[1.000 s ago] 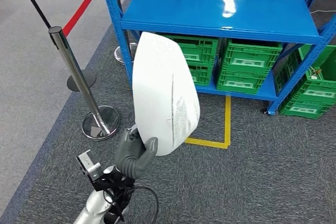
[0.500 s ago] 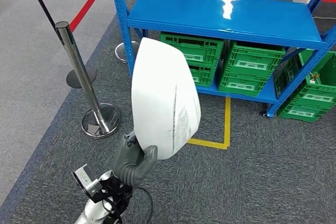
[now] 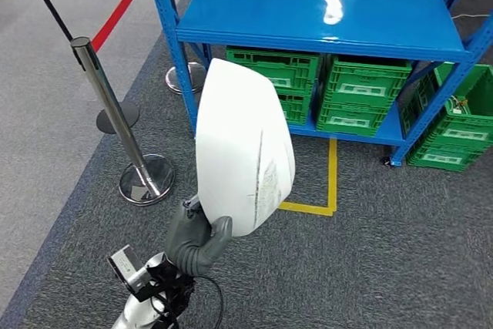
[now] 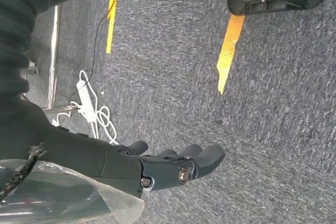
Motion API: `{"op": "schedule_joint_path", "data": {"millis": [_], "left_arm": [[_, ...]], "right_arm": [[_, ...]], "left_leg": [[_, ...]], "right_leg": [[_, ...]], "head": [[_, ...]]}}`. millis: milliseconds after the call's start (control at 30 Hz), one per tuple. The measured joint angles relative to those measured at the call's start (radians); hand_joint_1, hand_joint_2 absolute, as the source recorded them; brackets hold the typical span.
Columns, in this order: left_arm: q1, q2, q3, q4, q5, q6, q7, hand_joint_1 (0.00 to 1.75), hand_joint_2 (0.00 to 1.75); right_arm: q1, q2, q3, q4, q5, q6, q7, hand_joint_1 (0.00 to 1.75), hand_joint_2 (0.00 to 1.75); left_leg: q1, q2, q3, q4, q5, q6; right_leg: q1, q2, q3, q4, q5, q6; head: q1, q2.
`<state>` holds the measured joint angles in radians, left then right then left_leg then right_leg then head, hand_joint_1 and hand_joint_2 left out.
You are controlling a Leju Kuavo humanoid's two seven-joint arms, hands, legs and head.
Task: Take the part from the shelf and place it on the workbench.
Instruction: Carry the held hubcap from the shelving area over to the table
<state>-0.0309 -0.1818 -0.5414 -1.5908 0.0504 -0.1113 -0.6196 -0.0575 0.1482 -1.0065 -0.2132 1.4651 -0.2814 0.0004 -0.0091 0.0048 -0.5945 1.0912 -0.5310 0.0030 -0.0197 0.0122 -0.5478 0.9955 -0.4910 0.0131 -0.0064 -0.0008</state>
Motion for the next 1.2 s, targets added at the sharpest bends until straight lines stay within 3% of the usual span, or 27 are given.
{"op": "schedule_joint_path", "data": {"millis": [67, 100, 133, 167, 200, 267, 333, 400, 467, 500, 567, 633, 667, 733, 833, 900, 967, 1033, 1100, 1133, 1167, 1200], "left_arm": [[0.001, 0.002, 0.000, -0.001, 0.000, 0.001, 0.000, 1.75, 1.75], [0.002, 0.003, 0.000, -0.001, 0.000, 0.001, 0.000, 1.75, 1.75], [0.003, 0.003, 0.000, -0.001, 0.000, 0.001, 0.000, 1.75, 1.75], [0.004, 0.003, -0.001, -0.001, 0.000, 0.001, 0.000, 1.75, 1.75], [0.004, 0.003, -0.001, -0.001, 0.000, 0.001, 0.000, 1.75, 1.75], [0.004, 0.003, -0.001, -0.001, 0.000, 0.001, 0.000, 1.75, 1.75], [0.004, 0.004, -0.001, -0.001, 0.000, 0.001, -0.001, 1.75, 1.75], [0.004, 0.002, -0.002, -0.001, 0.000, 0.001, -0.001, 1.75, 1.75], [0.003, 0.001, -0.004, -0.002, 0.000, 0.001, -0.001, 1.75, 1.75], [0.003, 0.000, -0.004, -0.002, 0.000, 0.001, -0.001, 1.75, 1.75], [0.004, 0.000, -0.004, -0.002, 0.001, 0.001, -0.002, 1.75, 1.75], [0.005, 0.001, -0.004, -0.002, 0.002, 0.001, -0.002, 1.75, 1.75], [0.005, 0.001, -0.004, -0.002, 0.002, 0.000, -0.002, 1.75, 1.75], [0.005, 0.001, -0.004, -0.002, 0.003, 0.000, -0.002, 1.75, 1.75], [0.004, 0.001, -0.004, -0.002, 0.003, -0.001, -0.003, 1.75, 1.75], [0.003, 0.001, -0.004, -0.002, 0.003, -0.002, -0.003, 1.75, 1.75], [0.002, 0.001, -0.005, -0.003, 0.004, -0.003, -0.003, 1.75, 1.75], [0.002, 0.001, -0.005, -0.003, 0.004, -0.003, -0.003, 1.75, 1.75], [0.002, 0.002, -0.004, -0.003, 0.004, -0.003, -0.003, 1.75, 1.75], [0.004, 0.002, -0.004, -0.003, 0.004, -0.003, -0.003, 1.75, 1.75], [0.005, 0.003, -0.004, -0.003, 0.004, -0.003, -0.003, 1.75, 1.75], [0.006, 0.003, -0.003, -0.003, 0.004, -0.003, -0.003, 1.75, 1.75]], "right_arm": [[0.000, 0.000, -0.003, 0.000, 0.000, 0.002, 0.002, 0.00, 1.75], [0.000, 0.000, -0.004, 0.000, 0.000, 0.003, 0.004, 0.00, 1.75], [0.001, 0.000, -0.005, 0.000, 0.000, 0.003, 0.005, 0.00, 1.75], [0.001, 0.000, -0.006, 0.000, 0.000, 0.003, 0.005, 0.00, 1.75], [0.001, 0.000, -0.008, 0.000, 0.000, 0.003, 0.006, 0.00, 1.75], [-0.001, 0.001, -0.010, 0.000, 0.000, 0.005, 0.006, 0.00, 1.75], [-0.004, 0.002, -0.010, 0.000, 0.000, 0.006, 0.006, 0.00, 1.75], [-0.004, 0.003, -0.012, 0.000, 0.000, 0.006, 0.006, 0.00, 1.75], [-0.001, 0.003, -0.013, 0.000, 0.000, 0.006, 0.007, 0.00, 1.75], [-0.001, 0.003, -0.013, 0.000, 0.000, 0.006, 0.007, 0.00, 1.75], [-0.005, 0.003, -0.015, 0.000, 0.000, 0.006, 0.007, 0.00, 1.75], [-0.005, 0.003, -0.016, 0.000, 0.001, 0.006, 0.007, 0.00, 1.75], [-0.003, 0.003, -0.017, 0.000, 0.001, 0.006, 0.007, 0.00, 1.75], [-0.001, 0.003, -0.018, 0.000, 0.001, 0.006, 0.007, 0.00, 1.75], [-0.003, 0.002, -0.018, 0.000, 0.002, 0.006, 0.007, 0.00, 1.75], [-0.007, 0.002, -0.018, 0.000, 0.003, 0.006, 0.007, 0.00, 1.75], [-0.007, 0.002, -0.018, 0.000, 0.004, 0.007, 0.008, 0.00, 1.75], [-0.006, 0.002, -0.018, 0.000, 0.005, 0.007, 0.009, 0.00, 1.75], [-0.008, 0.002, -0.018, 0.000, 0.005, 0.009, 0.009, 0.00, 1.75], [-0.008, 0.002, -0.018, 0.000, 0.006, 0.010, 0.010, 0.00, 1.75], [-0.008, 0.002, -0.018, 0.000, 0.006, 0.011, 0.010, 0.00, 1.75], [-0.007, 0.002, -0.018, 0.000, 0.007, 0.012, 0.010, 0.00, 1.75]], "left_leg": [[0.004, -0.001, -0.057, 0.134, -0.066, -0.008], [0.005, -0.001, -0.080, 0.187, -0.083, -0.009], [0.006, -0.001, -0.089, 0.209, -0.081, -0.008], [0.007, -0.004, -0.078, 0.187, -0.057, -0.006], [0.008, -0.012, -0.052, 0.132, -0.019, -0.002], [0.009, -0.056, 0.011, -0.002, 0.044, 0.008], [0.010, -0.086, 0.037, -0.065, 0.054, 0.016], [0.011, -0.070, 0.038, -0.077, 0.049, 0.021], [0.014, -0.046, 0.041, -0.088, 0.053, 0.028], [0.015, -0.031, 0.042, -0.093, 0.055, 0.033], [0.011, -0.001, 0.042, -0.093, 0.054, 0.037], [0.006, 0.029, 0.042, -0.092, 0.053, 0.039], [0.004, 0.041, 0.042, -0.092, 0.052, 0.040], [0.002, 0.059, 0.044, -0.092, 0.050, 0.040], [-0.005, 0.083, 0.047, -0.091, 0.046, 0.033], [-0.010, 0.097, 0.048, -0.088, 0.043, 0.026], [-0.010, 0.109, 0.050, -0.085, 0.039, 0.019], [-0.005, 0.080, 0.039, -0.049, 0.008, 0.007], [0.003, 0.028, -0.006, 0.061, -0.057, -0.004], [0.005, 0.014, -0.036, 0.129, -0.087, -0.007], [0.006, 0.007, -0.060, 0.181, -0.102, -0.008], [0.006, 0.003, -0.070, 0.201, -0.097, -0.007]], "right_leg": [[0.000, 0.009, -0.002, 0.000, 0.001, -0.004], [0.000, 0.016, -0.002, 0.001, 0.001, -0.004], [0.000, 0.024, -0.002, 0.001, 0.001, -0.004], [0.000, 0.033, -0.001, 0.001, 0.001, -0.004], [0.000, 0.045, 0.000, 0.001, 0.001, -0.003], [-0.001, 0.068, 0.000, 0.002, 0.002, 0.000], [-0.004, 0.088, -0.012, 0.004, 0.006, 0.010], [-0.007, 0.104, -0.026, 0.003, 0.011, 0.024], [-0.005, 0.075, -0.044, 0.025, -0.004, 0.033], [-0.003, 0.048, -0.066, 0.064, -0.027, 0.036], [0.000, 0.002, -0.131, 0.197, -0.090, 0.040], [0.000, -0.006, -0.177, 0.290, -0.117, 0.044], [0.000, -0.008, -0.177, 0.293, -0.108, 0.045], [0.000, -0.014, -0.137, 0.221, -0.062, 0.042], [0.009, -0.065, -0.038, 0.044, -0.001, 0.029], [0.016, -0.079, -0.016, 0.004, 0.002, 0.016], [0.014, -0.057, -0.018, 0.003, 0.008, 0.005], [0.009, -0.035, -0.018, 0.001, 0.013, -0.004], [0.007, -0.012, -0.020, 0.000, 0.016, -0.011], [0.007, 0.001, -0.021, 0.000, 0.017, -0.013], [0.007, 0.015, -0.022, 0.000, 0.018, -0.014], [0.007, 0.030, -0.023, 0.001, 0.019, -0.015]], "head": [[-0.002, 0.000], [-0.002, 0.000], [-0.002, 0.000], [-0.002, 0.000], [-0.002, 0.000], [-0.001, 0.000], [-0.002, 0.000], [-0.004, 0.000], [-0.001, 0.000], [0.001, 0.000], [0.005, 0.000], [0.005, 0.000], [0.006, 0.000], [0.005, 0.000], [0.006, 0.000], [0.004, 0.000], [0.004, 0.000], [0.001, 0.000], [-0.003, 0.000], [-0.004, 0.000], [-0.004, 0.000], [-0.004, 0.000]]}}
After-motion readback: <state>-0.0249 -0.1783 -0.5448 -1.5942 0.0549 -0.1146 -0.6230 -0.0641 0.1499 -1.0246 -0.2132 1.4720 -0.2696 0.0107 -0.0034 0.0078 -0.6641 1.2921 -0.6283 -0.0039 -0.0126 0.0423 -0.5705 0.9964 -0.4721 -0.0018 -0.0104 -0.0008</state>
